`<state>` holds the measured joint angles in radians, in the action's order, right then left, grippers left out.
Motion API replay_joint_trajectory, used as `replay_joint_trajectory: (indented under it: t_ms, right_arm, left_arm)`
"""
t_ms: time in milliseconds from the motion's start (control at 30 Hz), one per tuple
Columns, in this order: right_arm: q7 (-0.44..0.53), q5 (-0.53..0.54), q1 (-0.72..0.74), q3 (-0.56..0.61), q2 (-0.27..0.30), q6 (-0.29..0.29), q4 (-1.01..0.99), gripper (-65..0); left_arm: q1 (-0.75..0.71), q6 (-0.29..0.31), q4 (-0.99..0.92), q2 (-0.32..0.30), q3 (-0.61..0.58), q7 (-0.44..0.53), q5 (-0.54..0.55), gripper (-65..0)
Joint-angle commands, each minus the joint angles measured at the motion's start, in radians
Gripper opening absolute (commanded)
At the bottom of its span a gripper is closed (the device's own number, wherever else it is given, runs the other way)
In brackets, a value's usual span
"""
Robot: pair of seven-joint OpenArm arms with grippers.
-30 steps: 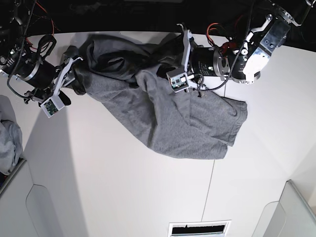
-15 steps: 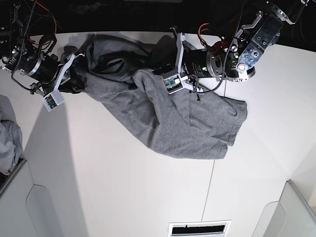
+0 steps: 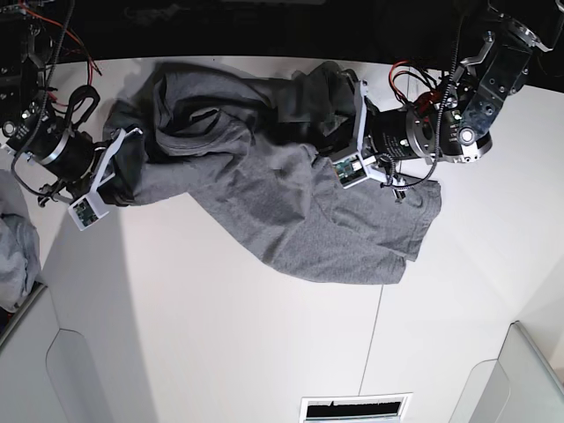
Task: Layout the t-shirt on the table in an organized manner, then fold the t-shirt properly
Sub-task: 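Grasp the shirt's middle fabric with the left gripper, then pull the shirt with both grippers to flatten the body, then release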
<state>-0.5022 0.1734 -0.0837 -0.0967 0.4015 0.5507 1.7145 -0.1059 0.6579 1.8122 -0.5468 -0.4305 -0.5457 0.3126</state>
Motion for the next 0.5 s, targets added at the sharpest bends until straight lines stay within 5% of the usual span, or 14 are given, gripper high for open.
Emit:
replay_joint_trajectory:
  t_ms: [0, 267, 467]
  right_arm:
    - [0.024, -0.011, 0.035, -0.007, 0.016, -0.005, 0.013, -65.0]
    - [0.024, -0.060, 0.207, -0.021, 0.056, -0.079, -0.047, -65.0]
    - [0.024, -0.061, 0.257, -0.068, 0.063, -0.172, -0.123, -65.0]
  left_arm:
    - [0.009, 0.013, 0.026, -0.026, 0.007, 0.018, 0.019, -65.0]
    - [0.009, 0.003, 0.055, -0.172, 0.011, 0.018, 0.027, -65.0]
    - [0.008, -0.018, 0.055, -0.201, 0.092, -0.003, 0.064, -65.0]
